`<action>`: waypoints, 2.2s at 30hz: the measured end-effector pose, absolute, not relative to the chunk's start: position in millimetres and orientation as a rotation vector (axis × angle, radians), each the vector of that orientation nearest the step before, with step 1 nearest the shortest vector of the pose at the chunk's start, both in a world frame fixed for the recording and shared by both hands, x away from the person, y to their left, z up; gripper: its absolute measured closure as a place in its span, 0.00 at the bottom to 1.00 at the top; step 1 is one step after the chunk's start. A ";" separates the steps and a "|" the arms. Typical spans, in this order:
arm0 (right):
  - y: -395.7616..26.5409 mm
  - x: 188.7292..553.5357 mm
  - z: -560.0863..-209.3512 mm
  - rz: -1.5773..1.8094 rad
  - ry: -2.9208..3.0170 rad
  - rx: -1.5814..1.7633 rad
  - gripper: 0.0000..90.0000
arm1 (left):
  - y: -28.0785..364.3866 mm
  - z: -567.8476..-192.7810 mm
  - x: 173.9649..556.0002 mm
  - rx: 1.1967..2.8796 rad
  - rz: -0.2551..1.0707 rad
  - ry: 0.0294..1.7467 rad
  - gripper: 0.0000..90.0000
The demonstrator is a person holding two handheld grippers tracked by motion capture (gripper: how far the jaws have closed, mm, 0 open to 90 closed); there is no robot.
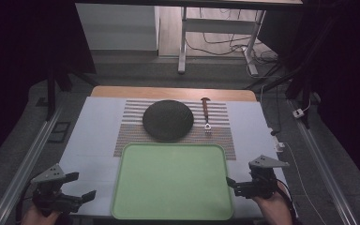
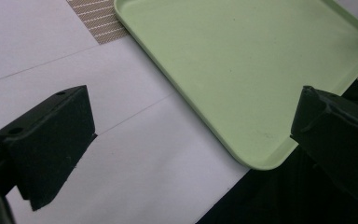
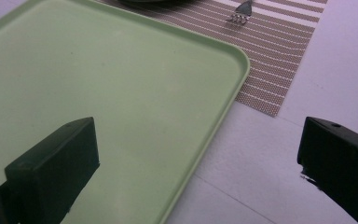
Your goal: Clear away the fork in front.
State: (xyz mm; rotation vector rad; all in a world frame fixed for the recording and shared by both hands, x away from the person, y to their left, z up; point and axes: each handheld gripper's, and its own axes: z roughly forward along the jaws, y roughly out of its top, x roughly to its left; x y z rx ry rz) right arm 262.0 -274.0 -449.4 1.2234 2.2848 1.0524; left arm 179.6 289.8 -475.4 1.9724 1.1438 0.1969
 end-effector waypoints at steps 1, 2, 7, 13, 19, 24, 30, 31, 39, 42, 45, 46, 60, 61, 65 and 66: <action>-274.0 262.0 -449.4 1.052 2.285 1.223 0.00 | 289.8 -475.3 179.5 1.972 0.198 1.143 0.00; -273.1 263.4 -449.9 1.051 2.284 1.228 0.00 | 289.8 -475.4 179.5 1.973 0.198 1.144 0.00; -267.9 271.7 -451.5 1.058 2.298 1.227 0.00 | 289.8 -475.4 179.4 1.974 0.199 1.144 0.00; -263.0 281.9 -451.7 1.066 2.310 1.212 0.00 | 289.0 -475.3 179.5 1.980 0.201 1.144 0.00; -258.9 295.3 -452.7 1.080 2.305 1.200 0.00 | 288.9 -475.4 179.6 1.980 0.201 1.146 0.00; -255.9 307.6 -454.0 1.070 2.311 1.188 0.00 | 288.9 -475.4 179.7 1.981 0.200 1.147 0.00; -253.6 323.1 -456.4 1.038 2.312 1.191 0.00 | 288.9 -475.5 179.9 1.983 0.198 1.148 0.00; -253.4 325.6 -456.6 1.027 2.309 1.197 0.00 | 288.9 -475.5 180.0 1.983 0.198 1.149 0.00; -248.1 345.3 -456.6 0.975 2.286 1.189 0.00 | 289.1 -475.5 180.2 1.982 0.197 1.152 0.00; -243.3 353.7 -459.0 0.918 2.277 1.168 0.00 | 289.2 -475.7 180.3 1.980 0.195 1.153 0.00; -238.5 362.7 -462.9 0.859 2.281 1.145 0.00 | 289.4 -475.8 180.5 1.978 0.195 1.154 0.00; -237.2 365.9 -464.3 0.845 2.290 1.135 0.00 | 289.5 -475.8 180.5 1.978 0.194 1.153 0.00; -216.4 405.9 -476.5 0.633 2.313 0.989 0.00 | 289.8 -475.9 180.8 1.978 0.190 1.154 0.00; -215.2 408.6 -477.3 0.622 2.311 0.979 0.00 | 289.8 -475.9 180.8 1.977 0.190 1.154 0.00; -210.3 418.4 -480.4 0.581 2.317 0.939 0.00 | 289.9 -476.0 181.0 1.977 0.188 1.154 0.00; -208.9 420.5 -481.2 0.573 2.319 0.925 0.00 | 289.9 -476.0 181.0 1.977 0.188 1.155 0.00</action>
